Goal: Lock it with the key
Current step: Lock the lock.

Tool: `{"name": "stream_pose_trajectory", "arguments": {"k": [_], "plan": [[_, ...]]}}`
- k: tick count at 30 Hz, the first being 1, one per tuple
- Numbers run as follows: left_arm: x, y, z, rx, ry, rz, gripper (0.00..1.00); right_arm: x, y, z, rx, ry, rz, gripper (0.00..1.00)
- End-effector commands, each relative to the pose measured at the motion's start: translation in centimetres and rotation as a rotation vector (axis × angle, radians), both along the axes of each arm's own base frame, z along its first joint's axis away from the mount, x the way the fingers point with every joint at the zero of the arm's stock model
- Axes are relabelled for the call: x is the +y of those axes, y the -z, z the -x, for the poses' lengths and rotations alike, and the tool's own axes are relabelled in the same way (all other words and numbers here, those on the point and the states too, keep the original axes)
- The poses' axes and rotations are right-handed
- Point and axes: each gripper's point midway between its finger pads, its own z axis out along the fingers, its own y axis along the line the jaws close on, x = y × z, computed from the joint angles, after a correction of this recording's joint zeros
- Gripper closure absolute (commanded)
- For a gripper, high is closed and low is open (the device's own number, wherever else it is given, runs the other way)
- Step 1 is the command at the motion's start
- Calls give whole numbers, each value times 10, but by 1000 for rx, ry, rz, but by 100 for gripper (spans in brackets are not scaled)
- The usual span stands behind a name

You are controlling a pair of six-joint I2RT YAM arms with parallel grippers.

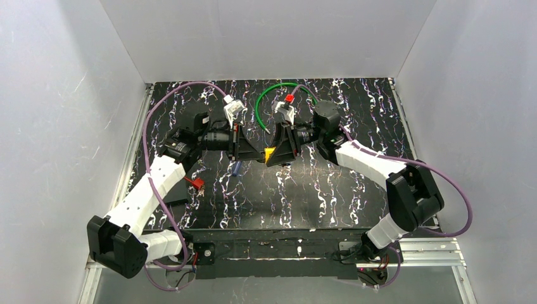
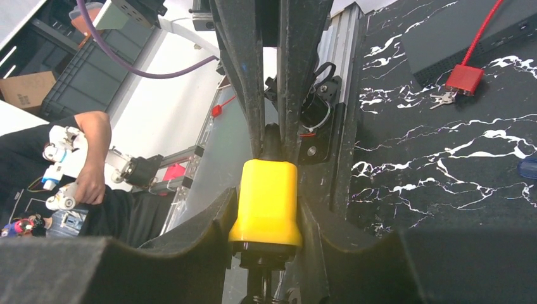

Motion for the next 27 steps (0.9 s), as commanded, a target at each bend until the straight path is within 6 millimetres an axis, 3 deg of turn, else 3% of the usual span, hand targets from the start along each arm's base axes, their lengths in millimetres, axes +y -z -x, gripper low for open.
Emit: {"name": "stream_pose_trajectory", "arguments": {"k": [1, 18, 22, 27], "plan": [[-24, 12, 3, -28, 47, 8, 100, 36, -54, 10, -160, 37, -178, 99], [-32, 18, 2, 4, 63, 17, 100, 43, -50, 14, -150, 9, -179, 99], [-26, 16, 7, -25, 62, -2, 100, 36, -46, 15, -159, 2, -164, 99], [-8, 13, 2, -35, 46, -13, 100, 13, -32, -1, -180, 46, -99, 96]]}}
